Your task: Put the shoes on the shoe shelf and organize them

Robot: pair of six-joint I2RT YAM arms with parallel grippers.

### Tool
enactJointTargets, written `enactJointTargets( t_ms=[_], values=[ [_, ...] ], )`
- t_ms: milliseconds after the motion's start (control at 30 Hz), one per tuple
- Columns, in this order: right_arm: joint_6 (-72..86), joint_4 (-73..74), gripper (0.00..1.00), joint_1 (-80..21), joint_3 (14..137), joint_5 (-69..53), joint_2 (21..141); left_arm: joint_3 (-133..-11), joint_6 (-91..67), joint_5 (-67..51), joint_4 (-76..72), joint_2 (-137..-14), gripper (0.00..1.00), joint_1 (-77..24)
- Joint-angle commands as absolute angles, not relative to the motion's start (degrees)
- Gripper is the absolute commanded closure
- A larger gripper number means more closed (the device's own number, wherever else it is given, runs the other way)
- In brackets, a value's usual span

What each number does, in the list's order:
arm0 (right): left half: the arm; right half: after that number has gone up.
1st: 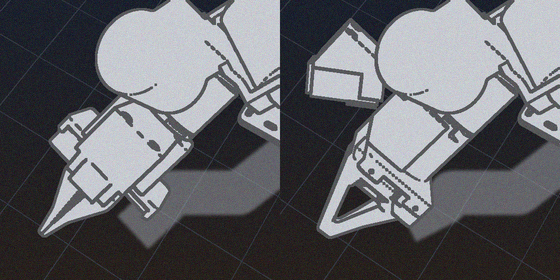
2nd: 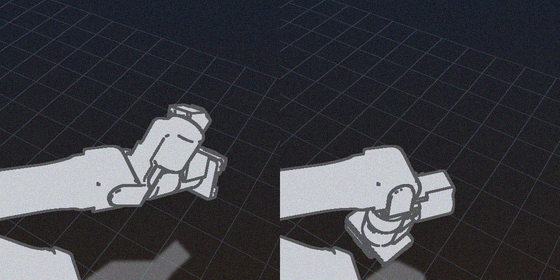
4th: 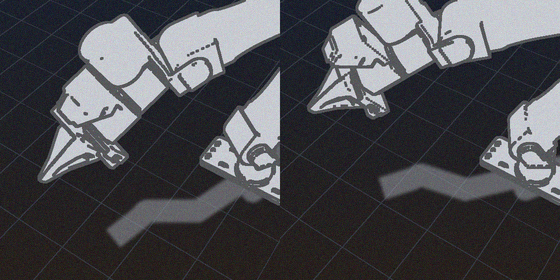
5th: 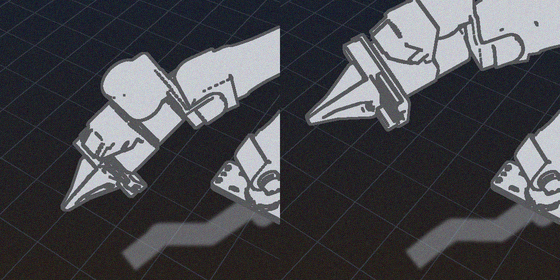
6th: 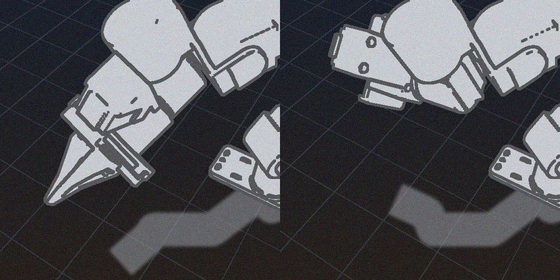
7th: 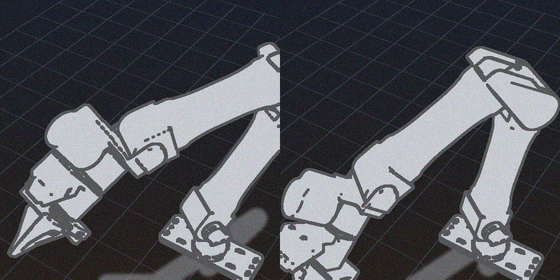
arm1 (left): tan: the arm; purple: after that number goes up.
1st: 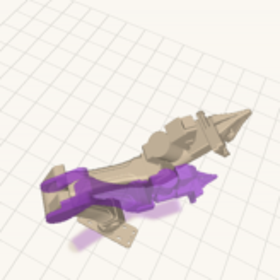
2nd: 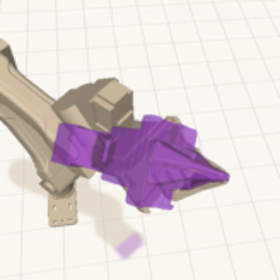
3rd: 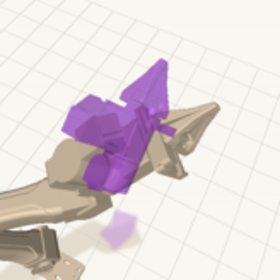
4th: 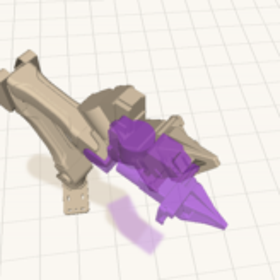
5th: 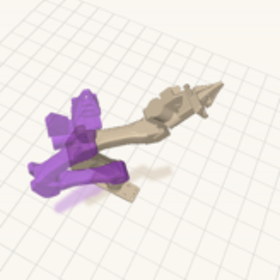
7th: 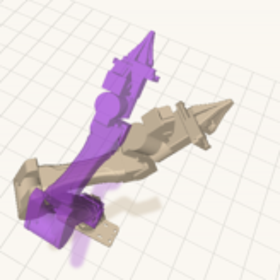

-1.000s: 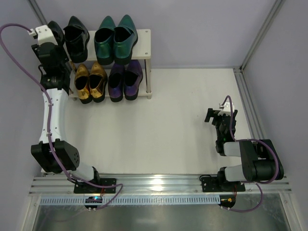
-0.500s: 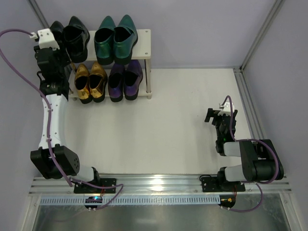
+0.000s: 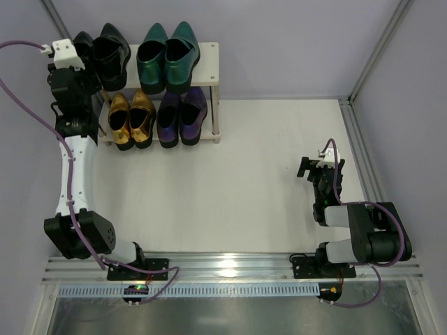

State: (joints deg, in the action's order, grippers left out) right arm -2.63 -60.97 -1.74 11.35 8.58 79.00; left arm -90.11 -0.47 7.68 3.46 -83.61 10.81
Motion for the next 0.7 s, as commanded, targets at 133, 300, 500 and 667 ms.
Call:
enactJointTargets(
  t_ms=[133,300,500,667],
  values=[
    [-1.8,-63.9,0.03,-1.6,11.8,8.1,78.3,-90.5,-4.7,2.5,-2.0,-79.5,0.38,9.8],
    [-1.8,-63.9,0.03,-1.6,11.9,8.1,78.3,-91.1,-4.4,4.5,-1.1,-78.5,0.12,9.4],
    [-1.8,-63.9,0.03,-1.6,11.8,8.0,78.2,-93.5,-1.5,9.7,2.9,-75.5,0.00,6.2],
    [-1.9,-63.9,0.03,-1.6,11.9,8.0,78.2,-92.7,-5.1,13.2,11.9,-69.2,0.00,4.9]
  ],
)
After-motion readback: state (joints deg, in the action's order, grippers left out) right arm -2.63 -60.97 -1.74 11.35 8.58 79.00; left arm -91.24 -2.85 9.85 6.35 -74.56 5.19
